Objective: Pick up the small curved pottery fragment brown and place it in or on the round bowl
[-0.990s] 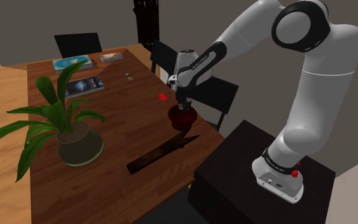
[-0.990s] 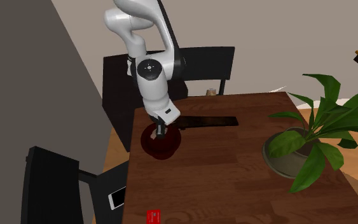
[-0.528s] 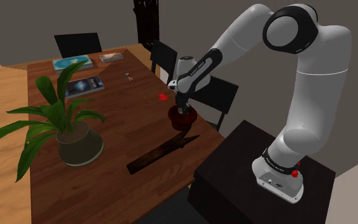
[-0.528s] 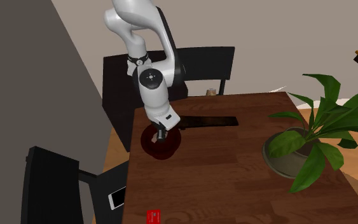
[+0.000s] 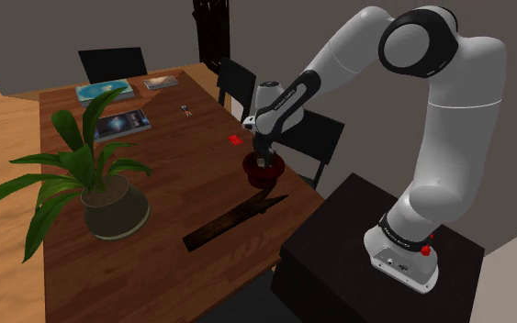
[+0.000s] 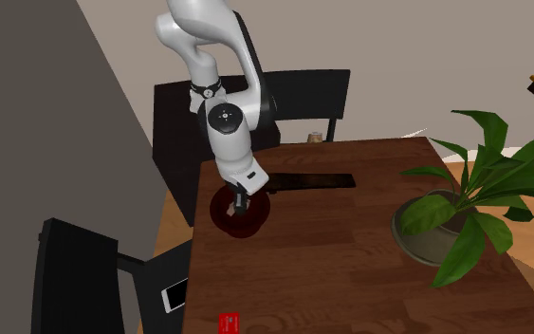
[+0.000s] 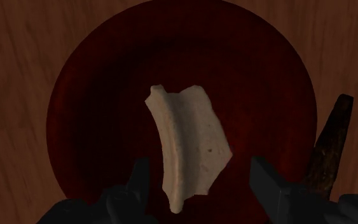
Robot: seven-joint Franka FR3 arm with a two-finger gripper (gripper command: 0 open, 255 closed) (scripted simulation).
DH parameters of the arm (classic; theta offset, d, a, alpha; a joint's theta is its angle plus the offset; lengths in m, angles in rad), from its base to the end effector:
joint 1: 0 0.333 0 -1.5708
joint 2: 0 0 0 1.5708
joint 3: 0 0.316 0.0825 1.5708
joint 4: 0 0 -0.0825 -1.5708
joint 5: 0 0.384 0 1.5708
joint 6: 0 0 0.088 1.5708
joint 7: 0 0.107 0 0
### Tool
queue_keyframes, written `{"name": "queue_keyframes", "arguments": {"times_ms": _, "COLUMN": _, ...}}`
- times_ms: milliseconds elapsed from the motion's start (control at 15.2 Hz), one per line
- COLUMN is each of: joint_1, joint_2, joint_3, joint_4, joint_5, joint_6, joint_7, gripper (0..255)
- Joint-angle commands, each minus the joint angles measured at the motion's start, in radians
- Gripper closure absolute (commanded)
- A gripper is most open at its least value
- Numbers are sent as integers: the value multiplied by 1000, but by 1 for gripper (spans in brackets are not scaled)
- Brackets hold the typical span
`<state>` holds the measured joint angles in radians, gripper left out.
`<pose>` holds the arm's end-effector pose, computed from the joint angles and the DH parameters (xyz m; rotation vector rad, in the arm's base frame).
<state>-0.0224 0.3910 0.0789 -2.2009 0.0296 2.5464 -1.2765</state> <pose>0.5500 0.0315 0.1991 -2.4478 -1.8663 0.0156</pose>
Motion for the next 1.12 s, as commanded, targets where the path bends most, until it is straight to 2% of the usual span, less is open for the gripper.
{"name": "queue_keyframes", "arguments": {"times_ms": 0, "joint_1": 0, "joint_2": 0, "joint_3": 0, "joint_4": 0, "joint_5": 0, "joint_6": 0, "joint_7": 0, "gripper": 0}}
{"name": "queue_keyframes", "arguments": {"times_ms": 264, "joint_1": 0, "joint_2": 0, "joint_3": 0, "joint_4": 0, "joint_5": 0, "joint_6": 0, "joint_7": 0, "gripper": 0}}
{"name": "queue_keyframes", "arguments": {"times_ms": 528, "joint_1": -7, "joint_2": -101, "joint_3": 3, "joint_4": 9, "joint_5": 6, "joint_6": -110, "joint_7": -4, "gripper": 0}}
{"name": "queue_keyframes", "arguments": {"times_ms": 1056, "joint_1": -7, "joint_2": -101, "joint_3": 3, "joint_4": 9, "joint_5": 6, "joint_6": -110, "joint_7": -4, "gripper": 0}}
